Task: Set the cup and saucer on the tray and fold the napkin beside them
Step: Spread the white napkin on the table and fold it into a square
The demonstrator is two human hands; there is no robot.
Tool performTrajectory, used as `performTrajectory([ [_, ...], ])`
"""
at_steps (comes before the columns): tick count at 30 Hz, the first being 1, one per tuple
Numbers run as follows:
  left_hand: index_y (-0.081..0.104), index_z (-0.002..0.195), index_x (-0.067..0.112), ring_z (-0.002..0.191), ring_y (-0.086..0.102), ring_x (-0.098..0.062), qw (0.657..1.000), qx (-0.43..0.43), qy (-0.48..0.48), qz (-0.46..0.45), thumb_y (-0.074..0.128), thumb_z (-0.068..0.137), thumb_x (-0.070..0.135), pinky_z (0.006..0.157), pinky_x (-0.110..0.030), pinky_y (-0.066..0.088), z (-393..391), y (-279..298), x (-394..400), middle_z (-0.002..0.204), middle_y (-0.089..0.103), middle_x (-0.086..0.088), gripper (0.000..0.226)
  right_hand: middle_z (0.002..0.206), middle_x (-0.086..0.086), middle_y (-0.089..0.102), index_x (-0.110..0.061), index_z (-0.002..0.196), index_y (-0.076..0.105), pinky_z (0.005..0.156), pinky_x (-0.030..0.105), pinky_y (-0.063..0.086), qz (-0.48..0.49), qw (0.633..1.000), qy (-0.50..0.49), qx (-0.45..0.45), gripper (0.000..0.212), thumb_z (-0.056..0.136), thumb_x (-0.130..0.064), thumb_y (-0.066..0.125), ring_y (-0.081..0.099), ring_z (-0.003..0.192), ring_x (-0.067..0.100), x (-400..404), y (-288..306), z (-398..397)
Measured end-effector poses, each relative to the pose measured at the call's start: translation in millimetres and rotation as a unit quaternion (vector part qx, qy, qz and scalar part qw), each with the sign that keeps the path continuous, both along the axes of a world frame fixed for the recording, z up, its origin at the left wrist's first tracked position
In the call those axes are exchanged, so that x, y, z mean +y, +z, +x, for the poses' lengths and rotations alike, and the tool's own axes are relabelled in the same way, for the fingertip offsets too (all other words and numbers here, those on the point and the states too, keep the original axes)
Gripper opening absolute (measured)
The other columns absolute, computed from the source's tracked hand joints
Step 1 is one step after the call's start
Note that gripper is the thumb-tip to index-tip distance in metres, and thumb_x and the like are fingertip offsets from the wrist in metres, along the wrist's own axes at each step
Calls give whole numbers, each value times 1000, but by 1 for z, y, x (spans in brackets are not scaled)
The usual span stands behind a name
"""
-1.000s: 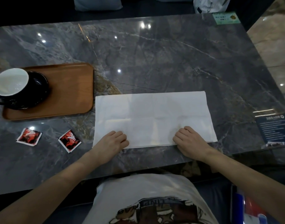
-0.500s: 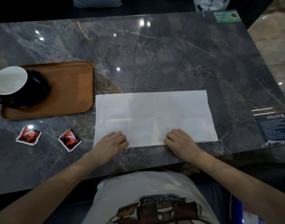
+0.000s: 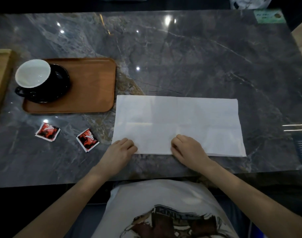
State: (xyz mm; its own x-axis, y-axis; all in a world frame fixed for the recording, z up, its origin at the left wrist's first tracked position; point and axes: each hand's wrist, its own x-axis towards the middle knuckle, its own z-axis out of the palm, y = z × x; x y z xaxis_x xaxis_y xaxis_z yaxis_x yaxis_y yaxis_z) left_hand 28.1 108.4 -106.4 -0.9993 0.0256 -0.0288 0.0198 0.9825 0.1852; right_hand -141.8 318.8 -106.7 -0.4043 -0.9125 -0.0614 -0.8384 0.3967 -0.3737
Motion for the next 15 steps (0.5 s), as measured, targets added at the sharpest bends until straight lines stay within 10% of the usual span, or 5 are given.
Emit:
performTrajectory([
  [15,61,60,14,57,59,-28,989,-67,129,6,38,61,30,48,-28,45,-17,32,-7,59,58,-4,28,77,2,59,-12,82,58,57,29,39,21,993,-74,-92,12,86,-22,52,53,66,19,-3,8,2],
])
